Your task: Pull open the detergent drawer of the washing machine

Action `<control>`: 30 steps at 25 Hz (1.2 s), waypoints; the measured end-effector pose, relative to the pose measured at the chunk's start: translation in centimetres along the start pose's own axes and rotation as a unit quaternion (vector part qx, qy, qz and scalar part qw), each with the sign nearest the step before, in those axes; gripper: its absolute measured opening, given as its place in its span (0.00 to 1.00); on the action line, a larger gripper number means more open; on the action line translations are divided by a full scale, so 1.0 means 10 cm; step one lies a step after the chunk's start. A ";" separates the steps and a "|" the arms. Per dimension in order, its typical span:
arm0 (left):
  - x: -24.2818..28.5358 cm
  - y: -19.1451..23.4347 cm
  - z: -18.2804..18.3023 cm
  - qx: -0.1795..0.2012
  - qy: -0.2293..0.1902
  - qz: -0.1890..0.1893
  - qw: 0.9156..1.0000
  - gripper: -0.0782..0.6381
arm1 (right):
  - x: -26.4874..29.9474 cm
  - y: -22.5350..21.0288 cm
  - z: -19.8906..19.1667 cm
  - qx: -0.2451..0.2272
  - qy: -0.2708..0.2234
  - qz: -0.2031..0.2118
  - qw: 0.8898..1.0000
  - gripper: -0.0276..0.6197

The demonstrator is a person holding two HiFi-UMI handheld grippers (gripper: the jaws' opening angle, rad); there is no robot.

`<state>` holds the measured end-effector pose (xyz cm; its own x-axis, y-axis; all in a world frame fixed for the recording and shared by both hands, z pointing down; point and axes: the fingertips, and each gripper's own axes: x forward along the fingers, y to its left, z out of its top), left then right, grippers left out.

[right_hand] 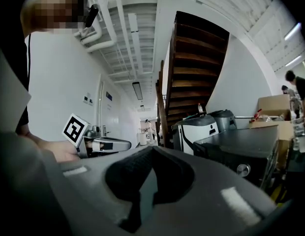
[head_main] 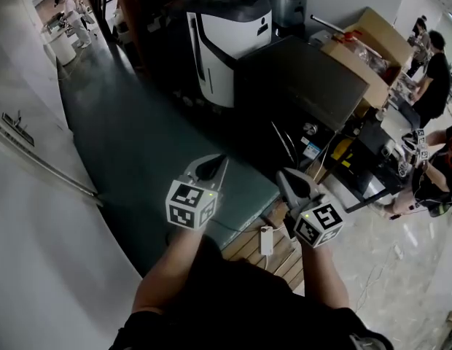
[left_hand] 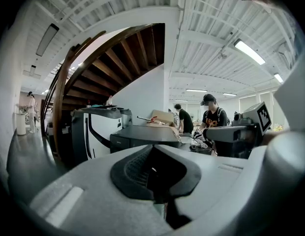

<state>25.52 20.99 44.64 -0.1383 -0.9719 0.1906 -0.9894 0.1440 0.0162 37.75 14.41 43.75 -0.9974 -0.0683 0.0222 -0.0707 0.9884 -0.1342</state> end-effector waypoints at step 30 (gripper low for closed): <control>0.10 0.04 -0.06 0.002 0.011 0.004 1.000 0.12 | 0.17 0.07 -0.45 0.079 0.055 0.050 0.994 0.05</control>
<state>24.99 20.21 45.47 -0.1456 -0.9664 0.2118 -0.9885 0.1511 0.0100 36.04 15.64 48.13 -0.9927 0.0527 0.1082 0.0186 0.9554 -0.2946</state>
